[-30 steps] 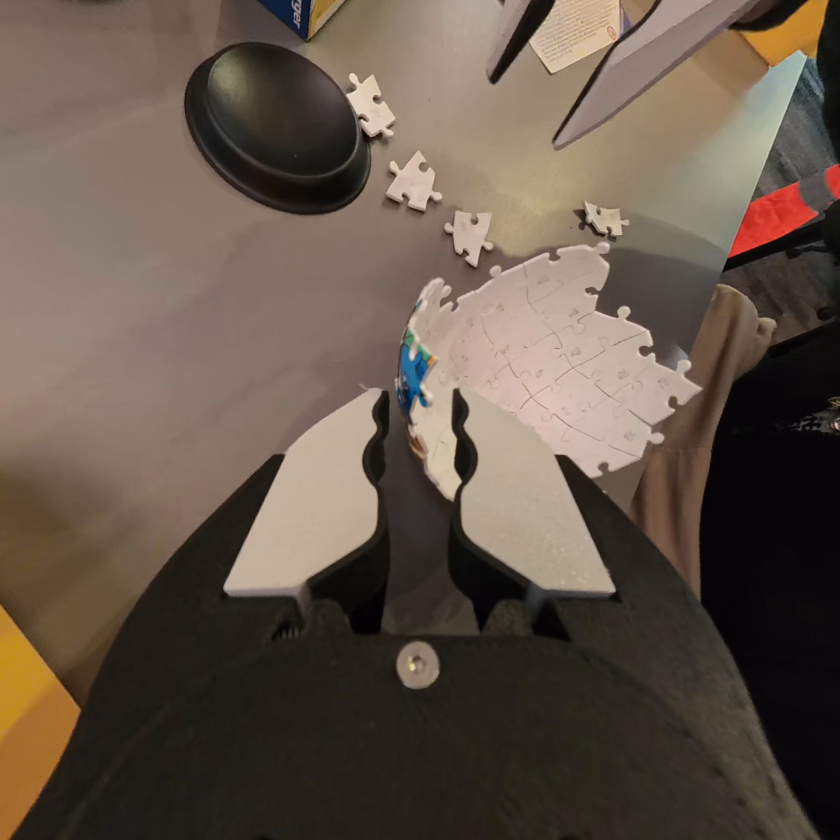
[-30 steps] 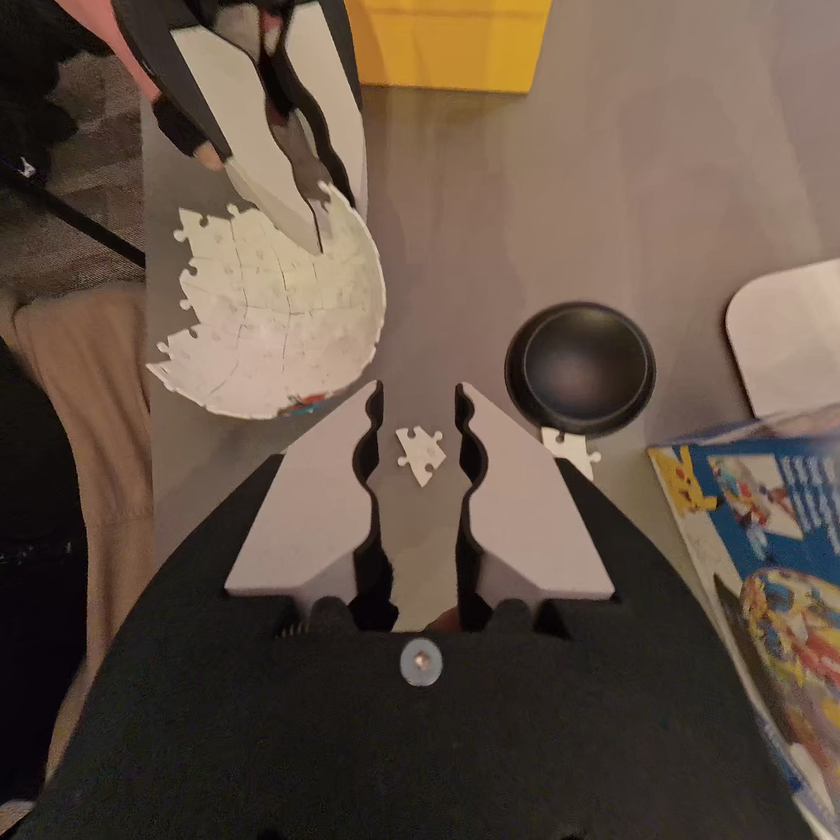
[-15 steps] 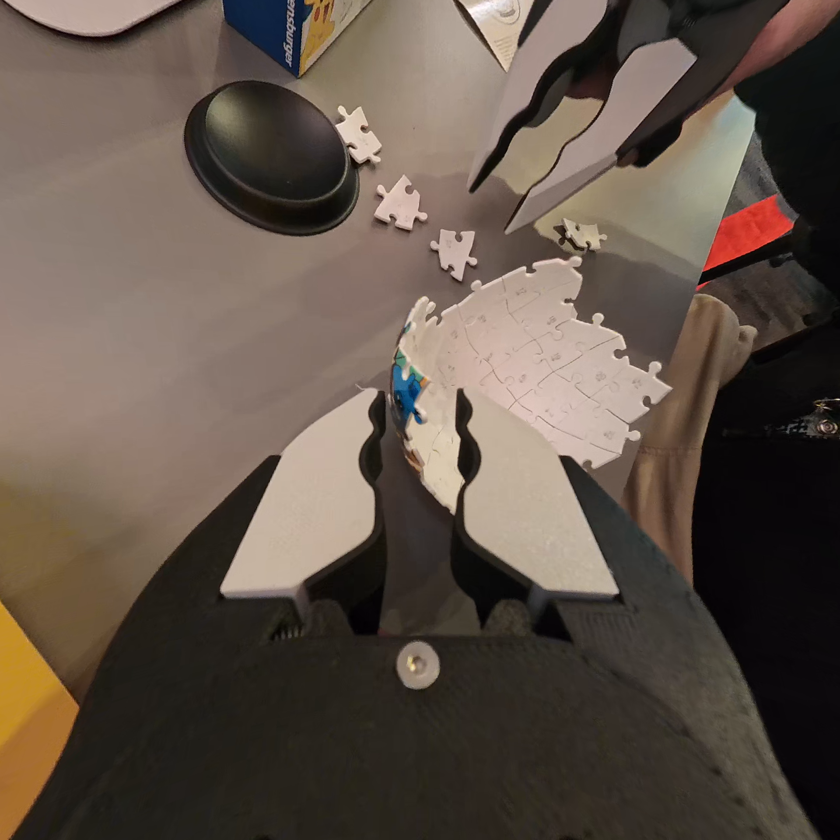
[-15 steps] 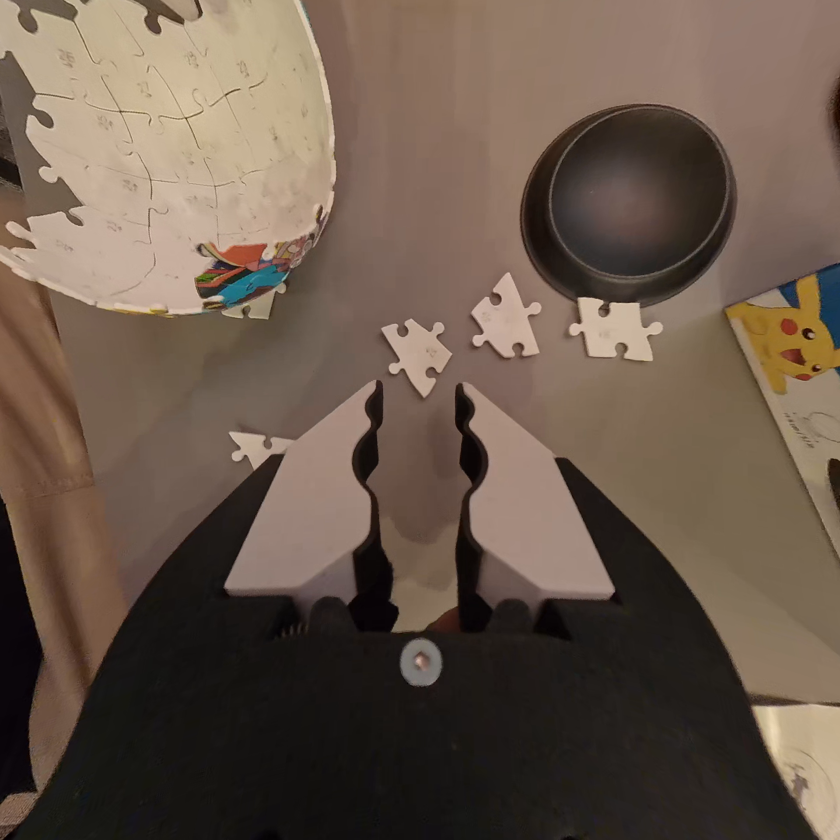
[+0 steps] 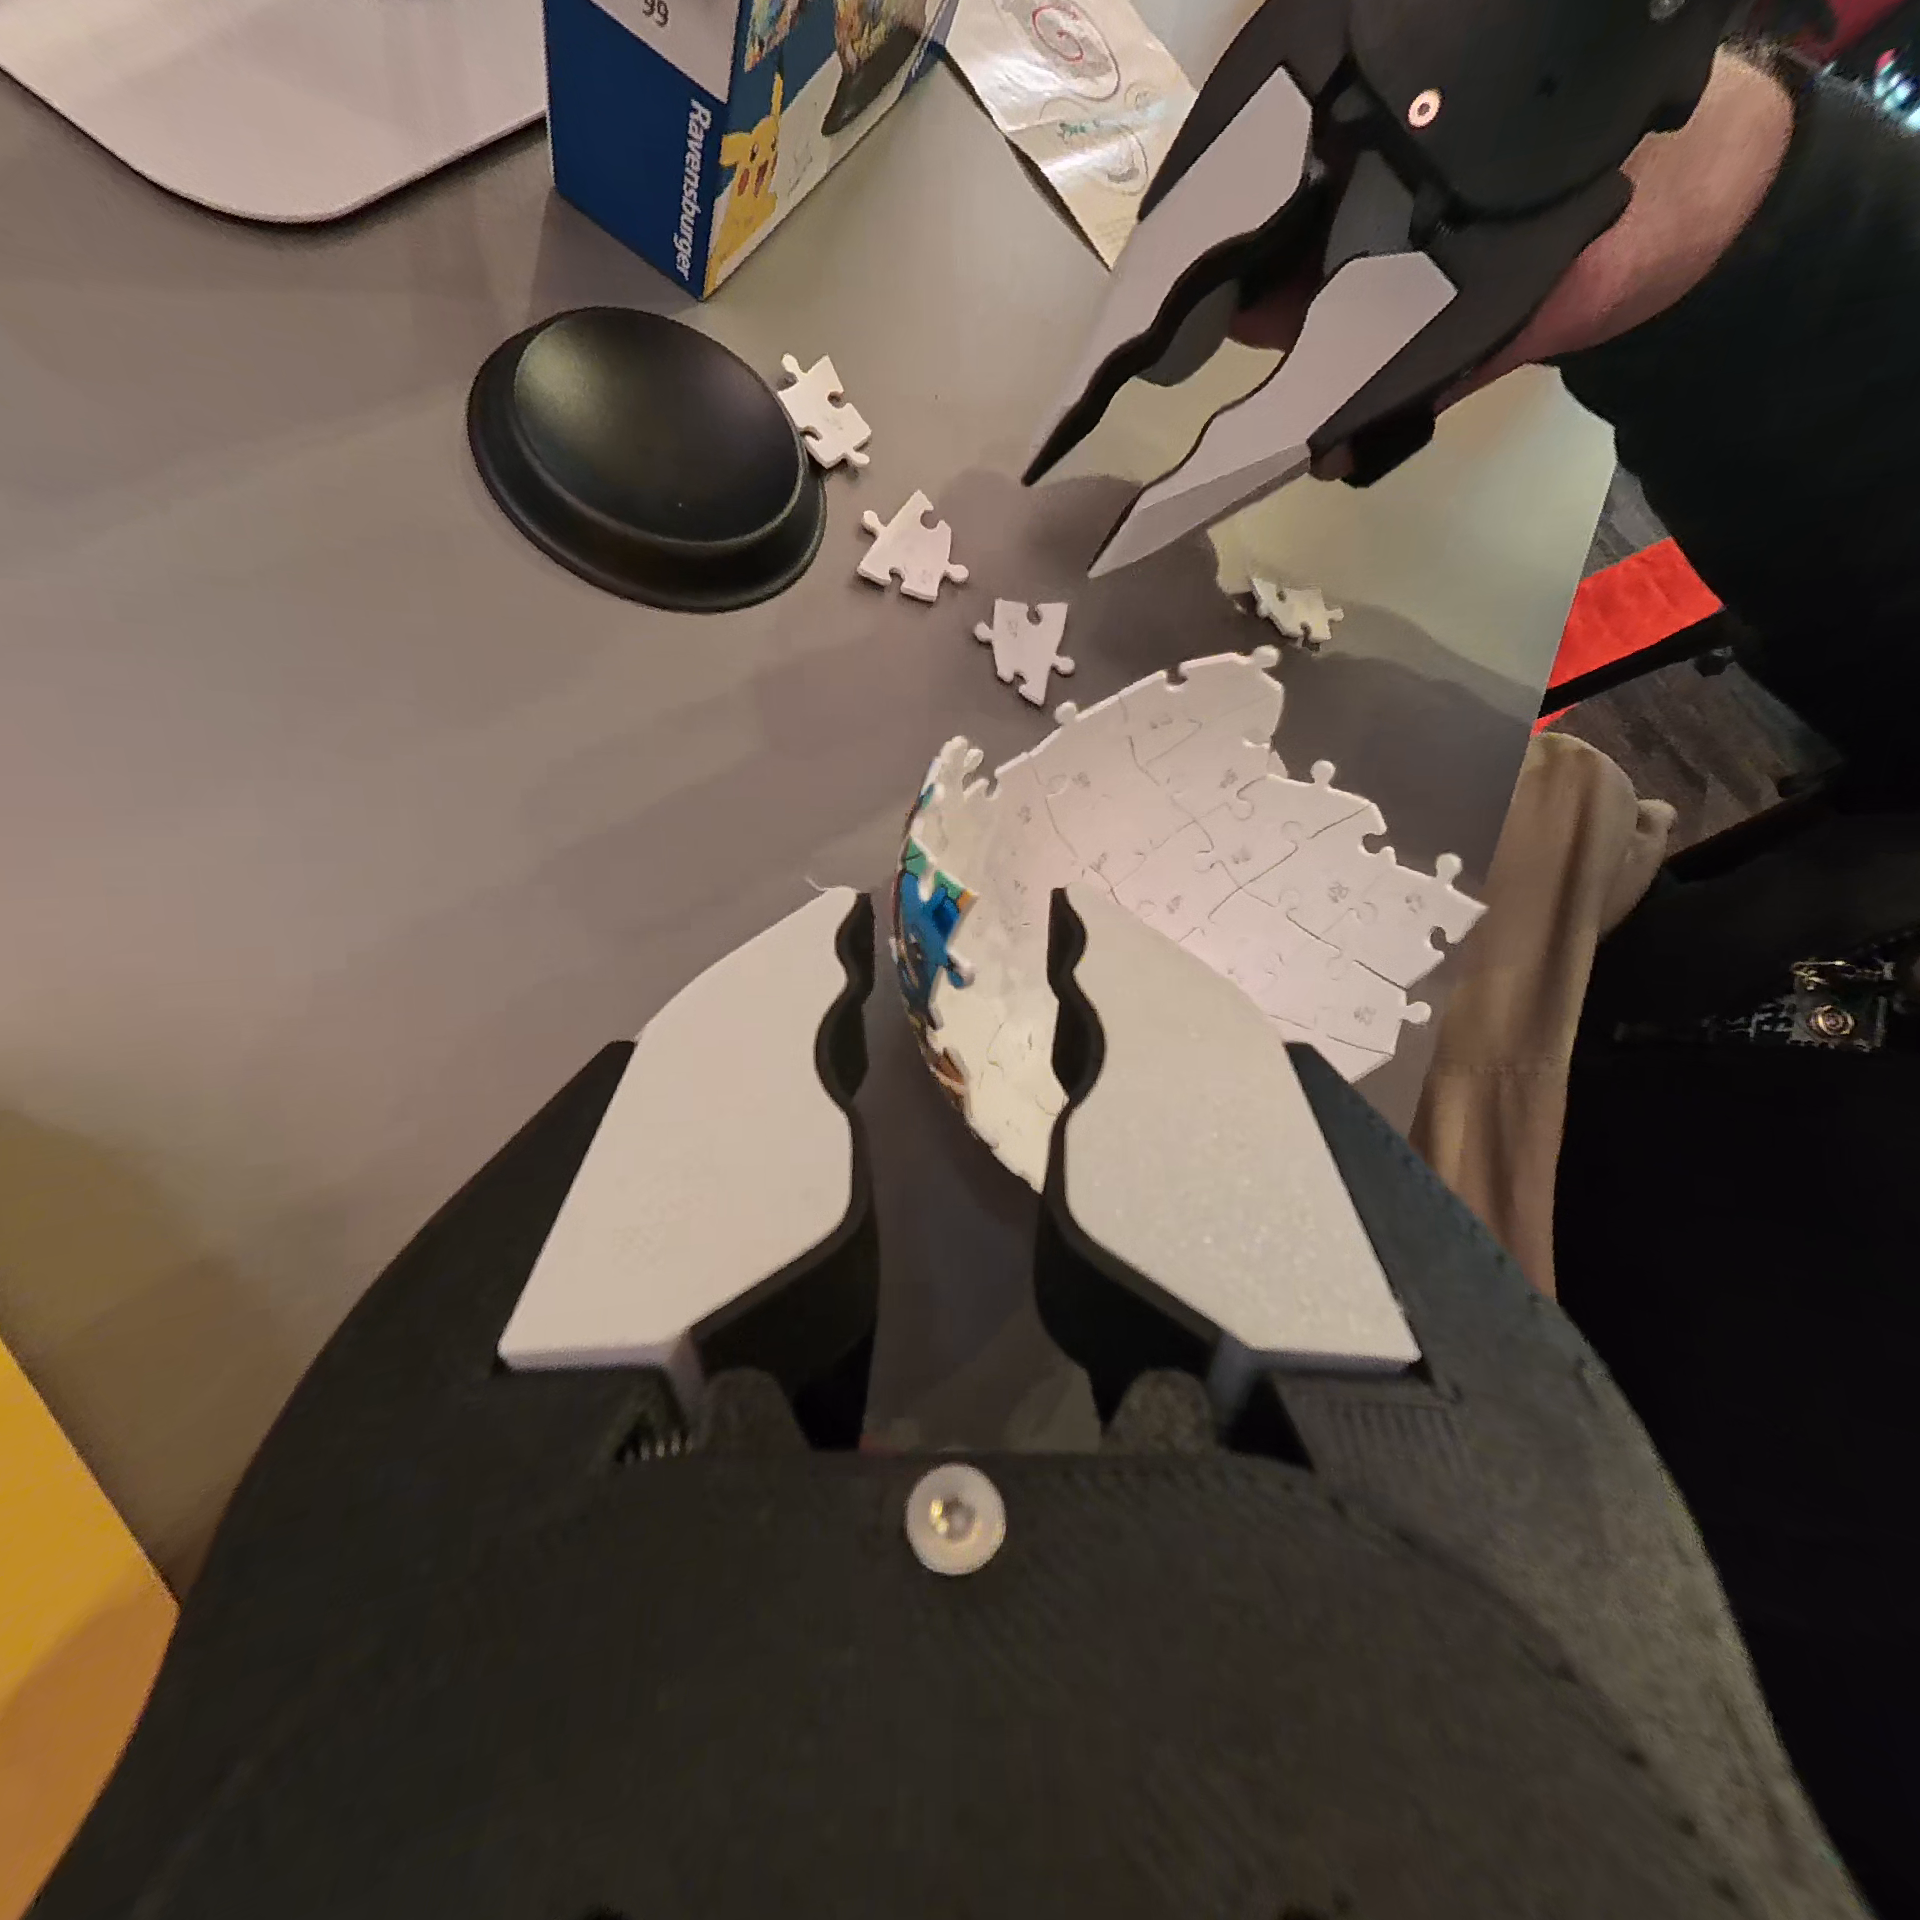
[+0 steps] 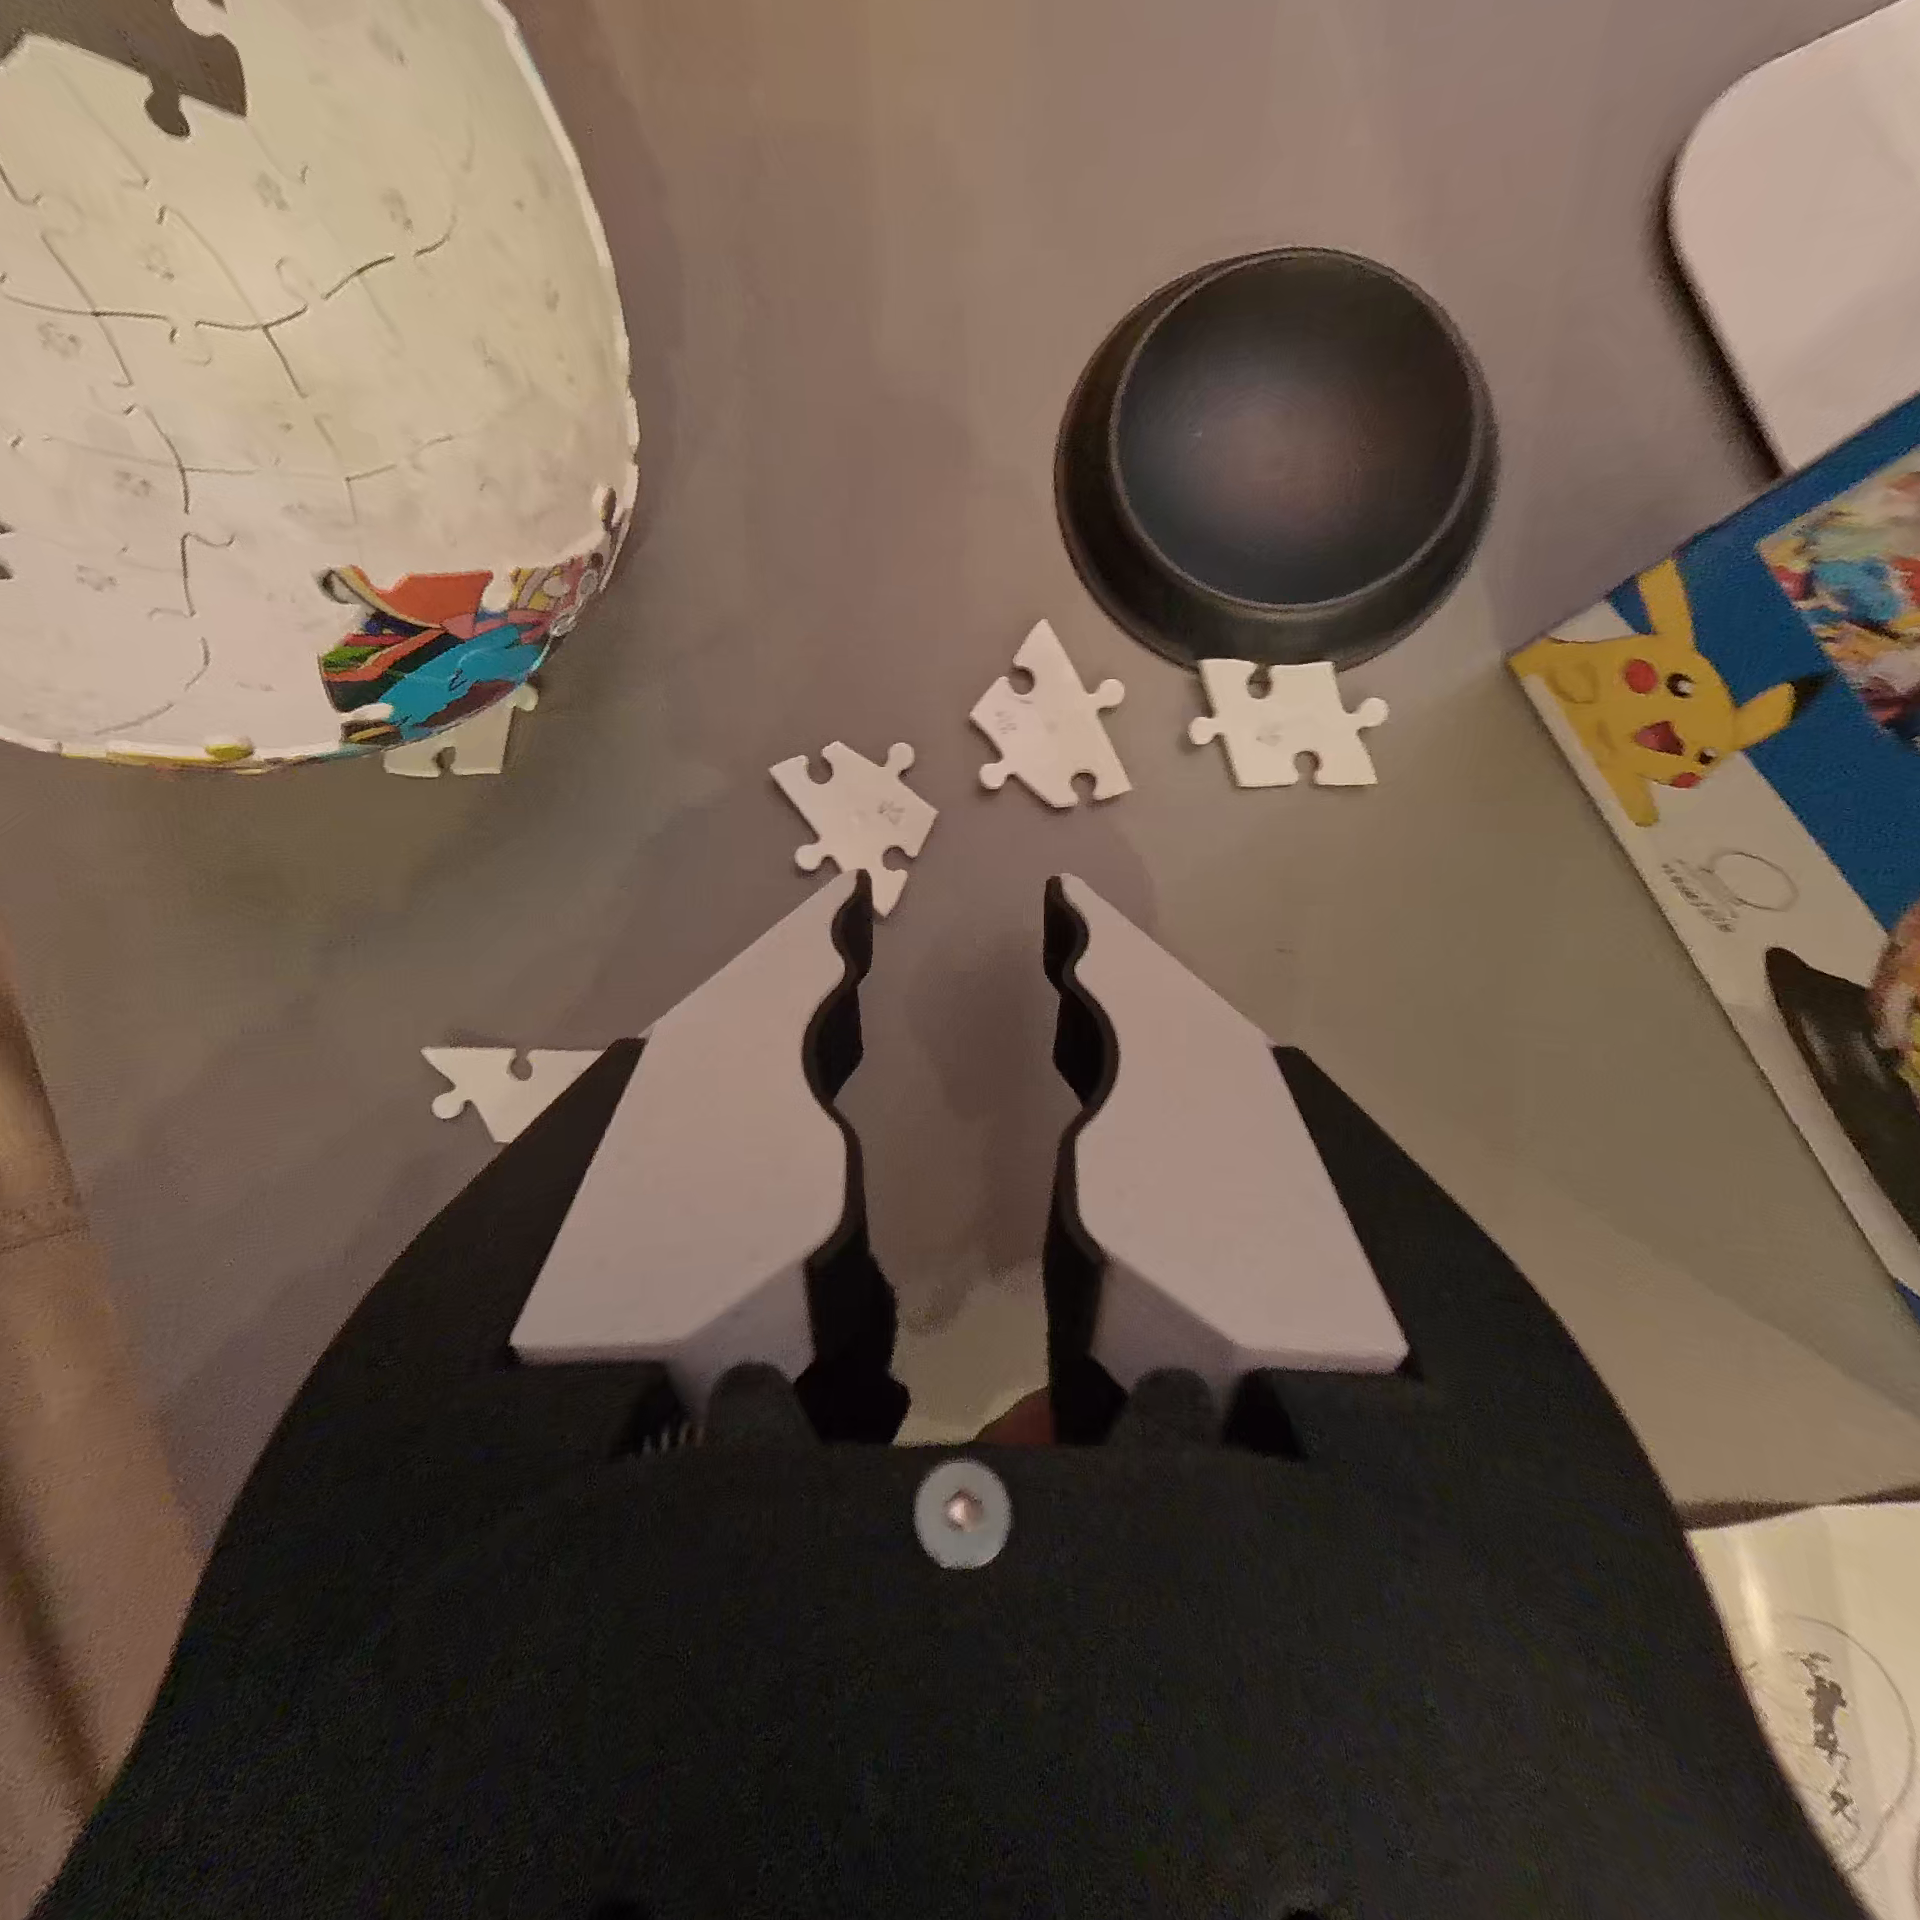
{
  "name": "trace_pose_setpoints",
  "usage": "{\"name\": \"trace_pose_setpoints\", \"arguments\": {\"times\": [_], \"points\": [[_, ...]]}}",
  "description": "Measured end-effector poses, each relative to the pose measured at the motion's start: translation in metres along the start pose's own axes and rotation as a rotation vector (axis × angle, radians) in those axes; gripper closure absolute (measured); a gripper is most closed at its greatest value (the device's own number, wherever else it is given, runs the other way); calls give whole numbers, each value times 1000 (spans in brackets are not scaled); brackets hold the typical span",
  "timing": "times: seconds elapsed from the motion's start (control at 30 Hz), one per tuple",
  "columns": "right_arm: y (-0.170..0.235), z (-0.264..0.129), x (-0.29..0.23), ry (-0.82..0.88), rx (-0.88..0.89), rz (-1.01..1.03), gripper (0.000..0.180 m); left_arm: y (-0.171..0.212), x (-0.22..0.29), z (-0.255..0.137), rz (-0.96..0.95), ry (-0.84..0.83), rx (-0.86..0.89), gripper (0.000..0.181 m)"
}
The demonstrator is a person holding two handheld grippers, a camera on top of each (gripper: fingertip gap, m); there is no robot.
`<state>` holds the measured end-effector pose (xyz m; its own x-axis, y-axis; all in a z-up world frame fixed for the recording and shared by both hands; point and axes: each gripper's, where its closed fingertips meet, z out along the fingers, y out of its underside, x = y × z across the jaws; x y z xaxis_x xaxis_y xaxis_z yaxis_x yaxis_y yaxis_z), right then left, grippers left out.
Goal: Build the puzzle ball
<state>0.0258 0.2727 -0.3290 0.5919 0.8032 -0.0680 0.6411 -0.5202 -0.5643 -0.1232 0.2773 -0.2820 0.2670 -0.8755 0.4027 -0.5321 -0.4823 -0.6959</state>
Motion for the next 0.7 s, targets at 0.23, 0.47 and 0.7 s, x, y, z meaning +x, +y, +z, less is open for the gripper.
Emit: {"name": "trace_pose_setpoints", "arguments": {"times": [0.23,0.47,0.7], "points": [[-8,1,15,64,69,7,145,-6,-6,-6,-17,-3,41,150],[-9,3,36,118,95,54,145,-11,-7,-5,-18,-6,55,149],[-7,-3,36,101,104,71,146,-9,-11,-4,-31,-8,59,150]]}}
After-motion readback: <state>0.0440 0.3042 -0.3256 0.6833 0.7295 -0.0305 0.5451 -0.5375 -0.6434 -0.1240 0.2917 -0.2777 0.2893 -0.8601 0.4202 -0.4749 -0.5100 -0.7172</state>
